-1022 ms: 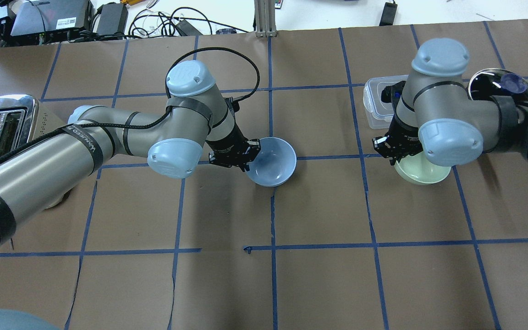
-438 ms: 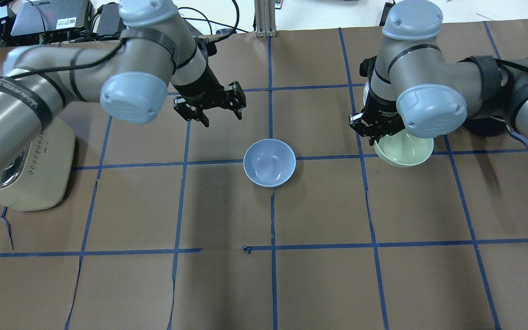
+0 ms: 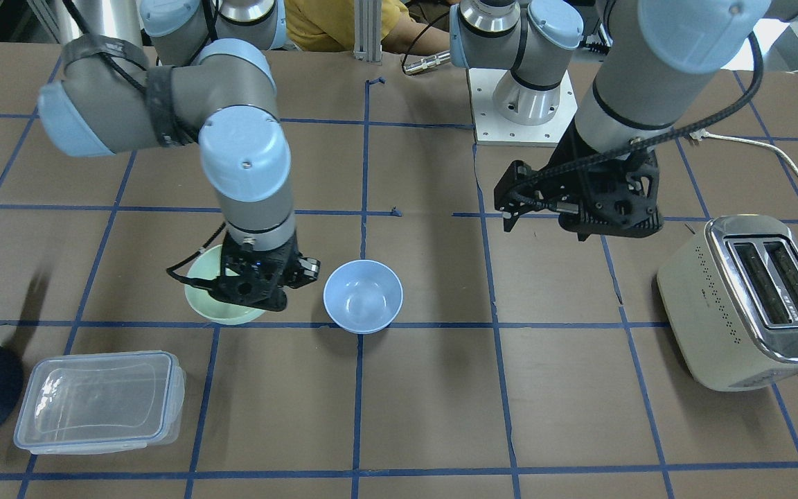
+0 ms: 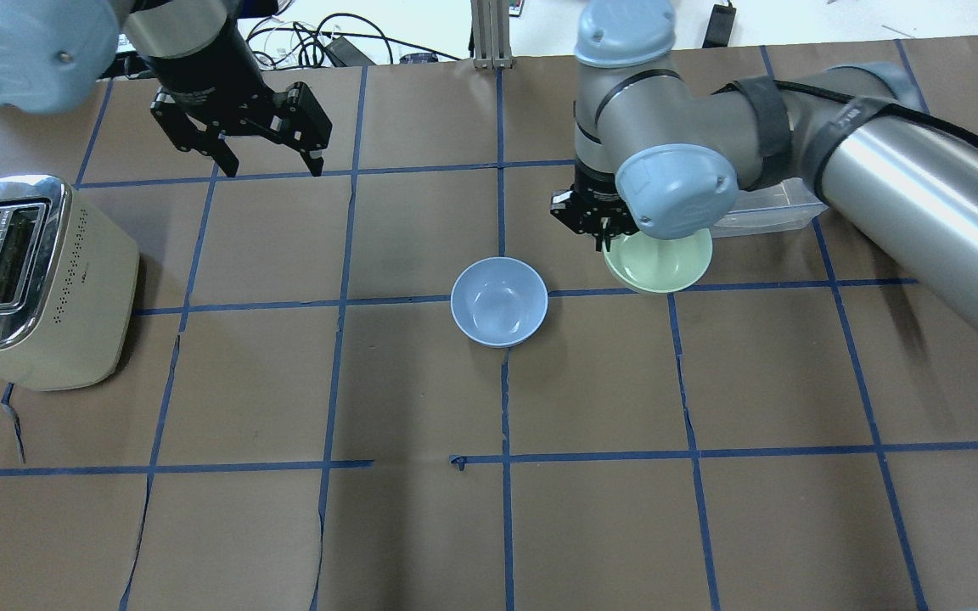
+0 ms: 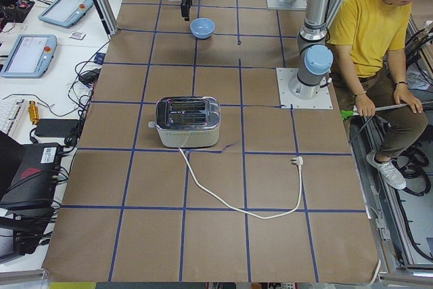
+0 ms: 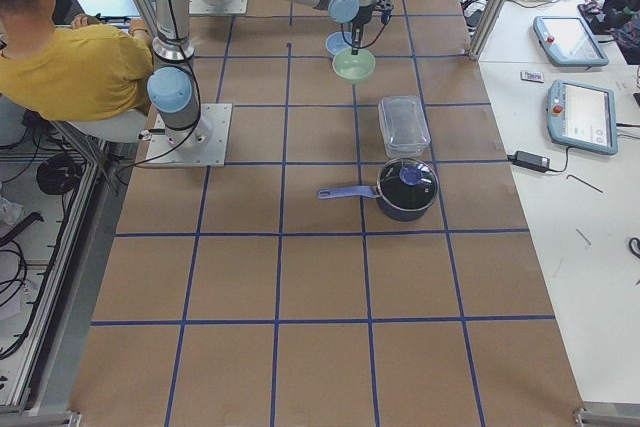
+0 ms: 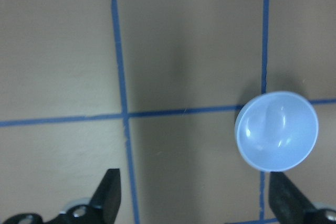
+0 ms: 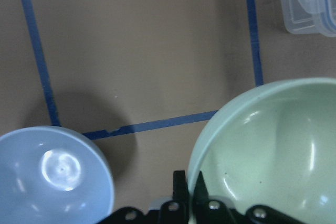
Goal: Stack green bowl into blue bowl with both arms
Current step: 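Lift green bowl with right gripper toward blue bowl while left gripper withdraws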
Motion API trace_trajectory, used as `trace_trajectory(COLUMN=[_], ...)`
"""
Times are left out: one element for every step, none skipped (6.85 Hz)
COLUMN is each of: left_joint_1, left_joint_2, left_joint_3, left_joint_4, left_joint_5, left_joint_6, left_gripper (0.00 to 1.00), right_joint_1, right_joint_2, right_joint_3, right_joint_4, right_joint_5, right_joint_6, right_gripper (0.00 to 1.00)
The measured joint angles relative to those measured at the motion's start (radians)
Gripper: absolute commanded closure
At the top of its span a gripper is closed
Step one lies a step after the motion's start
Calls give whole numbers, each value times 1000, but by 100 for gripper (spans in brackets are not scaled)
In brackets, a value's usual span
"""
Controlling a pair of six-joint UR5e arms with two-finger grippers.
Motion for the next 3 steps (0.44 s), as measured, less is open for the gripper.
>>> trace_trajectory(left_joint_1=[5,7,6], left_joint_2=[42,74,92], left_joint_3=[-23,-74,-119], left_joint_4=[-5,56,138], left_joint_5=[22,25,27], left_joint_6=[6,8,9], left_gripper=[0,0,0], right_joint_1=[63,111,146], right_joint_2=[76,140,173], right_joint_3=[-92,-170,-221], right_joint_4=[28,69,118], right_joint_5=[-1,5,17], right_joint_6=[99,189,241], right_gripper=[100,100,100])
